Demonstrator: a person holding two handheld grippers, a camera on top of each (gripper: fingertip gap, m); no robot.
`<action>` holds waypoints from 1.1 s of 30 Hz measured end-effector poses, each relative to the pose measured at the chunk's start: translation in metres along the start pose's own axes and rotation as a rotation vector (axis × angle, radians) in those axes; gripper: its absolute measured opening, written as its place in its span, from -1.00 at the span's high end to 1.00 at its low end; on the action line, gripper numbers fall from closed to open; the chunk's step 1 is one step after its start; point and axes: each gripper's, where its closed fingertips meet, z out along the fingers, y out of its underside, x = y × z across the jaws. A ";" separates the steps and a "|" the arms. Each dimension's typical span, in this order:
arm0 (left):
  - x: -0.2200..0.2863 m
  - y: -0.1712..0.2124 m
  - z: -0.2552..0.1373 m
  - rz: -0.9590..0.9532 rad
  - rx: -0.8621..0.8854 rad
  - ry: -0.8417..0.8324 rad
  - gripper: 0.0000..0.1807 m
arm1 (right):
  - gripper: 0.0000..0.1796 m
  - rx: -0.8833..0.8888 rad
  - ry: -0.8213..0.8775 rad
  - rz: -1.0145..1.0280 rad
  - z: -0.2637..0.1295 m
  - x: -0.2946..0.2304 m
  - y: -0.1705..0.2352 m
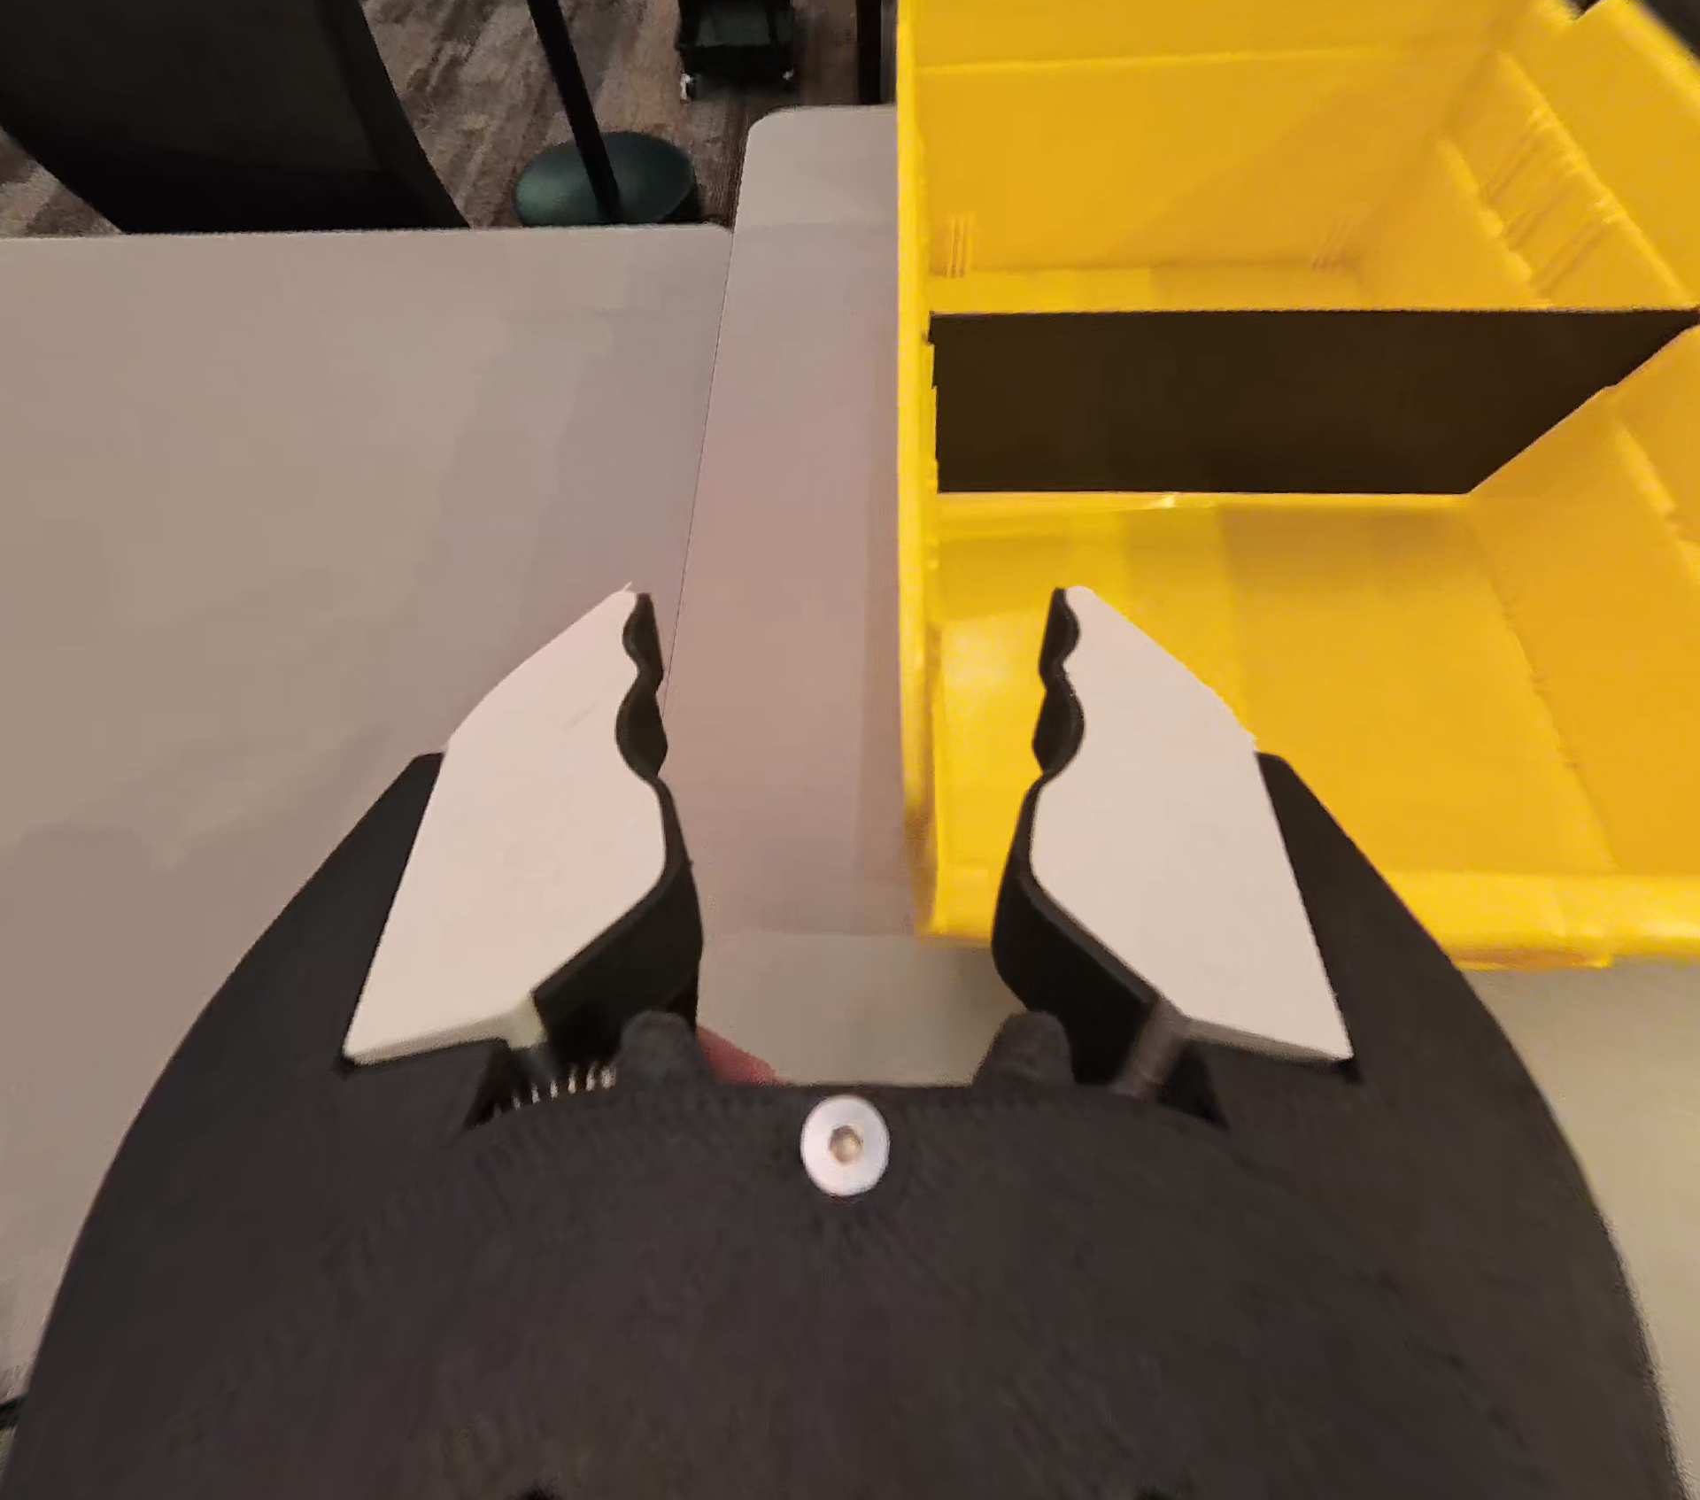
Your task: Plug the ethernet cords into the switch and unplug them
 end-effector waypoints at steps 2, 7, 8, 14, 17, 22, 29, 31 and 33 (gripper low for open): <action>0.000 0.007 0.004 0.021 -0.038 0.013 0.20 | 0.87 -0.001 0.003 0.005 0.000 0.001 0.000; 0.018 0.015 0.016 0.012 -0.041 0.114 0.59 | 0.88 -0.002 0.001 0.010 0.000 0.002 -0.001; 0.021 0.016 0.018 0.007 -0.039 0.138 0.78 | 0.89 -0.002 0.000 0.013 0.000 0.002 -0.001; 0.021 0.012 0.020 -0.051 0.017 0.161 0.95 | 0.92 0.003 0.001 0.026 -0.002 -0.002 0.001; 0.022 0.011 0.019 -0.059 0.027 0.163 0.95 | 0.96 0.010 -0.006 0.029 -0.004 -0.007 0.003; 0.023 0.010 0.014 -0.082 0.056 0.166 0.95 | 0.97 0.018 -0.043 0.018 -0.009 -0.026 0.007; 0.025 -0.002 -0.001 -0.119 0.129 0.187 0.95 | 0.96 0.017 -0.067 -0.009 -0.014 -0.055 0.012; 0.027 -0.005 -0.007 -0.092 0.137 0.192 0.95 | 0.96 0.015 -0.069 -0.018 -0.016 -0.064 0.014; 0.028 -0.007 -0.013 -0.070 0.141 0.187 0.95 | 0.96 0.013 -0.075 -0.028 -0.018 -0.074 0.015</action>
